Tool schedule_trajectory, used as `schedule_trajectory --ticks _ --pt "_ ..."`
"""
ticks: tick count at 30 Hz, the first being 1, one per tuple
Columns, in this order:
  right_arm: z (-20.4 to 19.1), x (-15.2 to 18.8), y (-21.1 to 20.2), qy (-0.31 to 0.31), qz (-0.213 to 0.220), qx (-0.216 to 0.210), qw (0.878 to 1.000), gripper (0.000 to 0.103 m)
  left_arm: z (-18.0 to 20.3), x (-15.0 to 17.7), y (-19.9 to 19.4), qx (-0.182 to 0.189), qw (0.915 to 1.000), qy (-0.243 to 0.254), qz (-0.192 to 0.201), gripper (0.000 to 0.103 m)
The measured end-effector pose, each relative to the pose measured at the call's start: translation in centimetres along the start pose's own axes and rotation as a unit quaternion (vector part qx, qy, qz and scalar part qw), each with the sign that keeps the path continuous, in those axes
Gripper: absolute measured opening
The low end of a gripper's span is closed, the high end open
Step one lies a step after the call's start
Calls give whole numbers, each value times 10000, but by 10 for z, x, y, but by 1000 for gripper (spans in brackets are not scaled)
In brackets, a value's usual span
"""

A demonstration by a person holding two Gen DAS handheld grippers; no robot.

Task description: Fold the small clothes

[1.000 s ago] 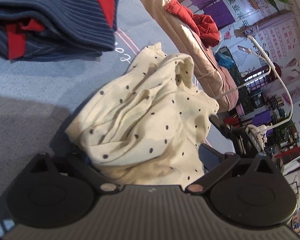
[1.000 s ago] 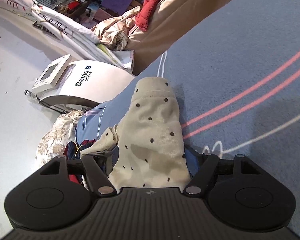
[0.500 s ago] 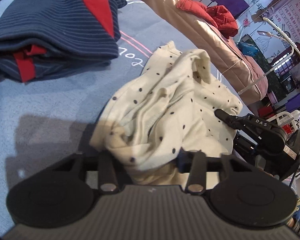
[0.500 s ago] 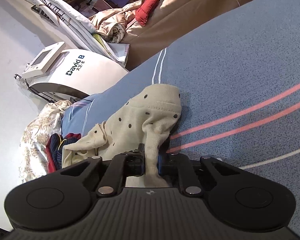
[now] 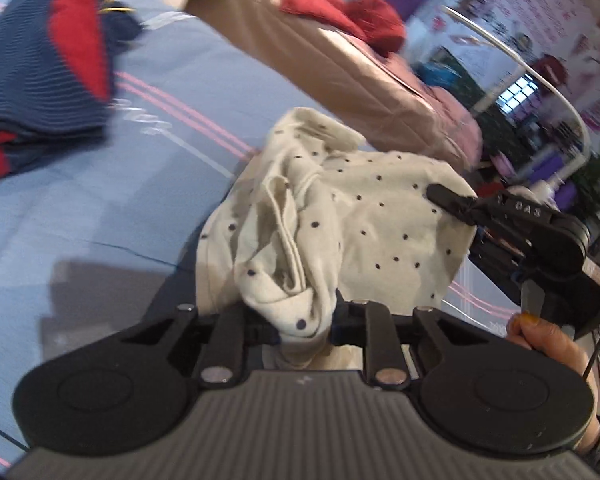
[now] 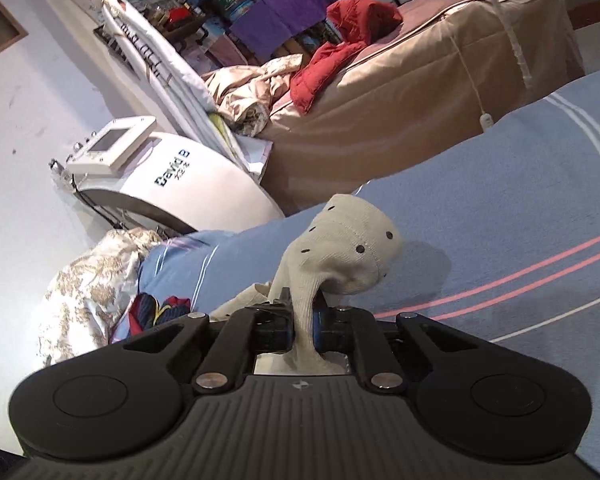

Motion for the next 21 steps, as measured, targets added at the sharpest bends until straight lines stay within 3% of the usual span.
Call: schedule_trajectory --ticks 5,10,13,15,16,21 --pt "43 -63 -117 140 576 310 9978 16 122 35 11 827 9938 561 -481 19" --pt "91 -127 -253 153 1124 766 9906 15 272 88 14 1771 9736 1139 -887 19" --pt "128 -154 -320 -9 1334 1328 9821 15 347 129 21 2158 9620 1162 -1204 19" --pt "163 -159 -350 206 1446 1628 9758 15 380 163 30 2272 9569 974 -1522 20" --pt "181 -157 -355 290 1307 1719 9760 15 390 182 35 2261 9565 890 -1617 20" --pt "278 -114 -342 637 682 2414 9659 15 389 280 77 1646 9651 762 -1888 20"
Point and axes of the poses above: each gripper's, at about its wrist camera, not at the fingertips, and y roughly the way its jaws point, z to its right, x to its underside, the point moved 9 cm from there along y, roughly the way its jaws point, and after that the axes turned 2 degrees about -y, right-handed, at the moved point
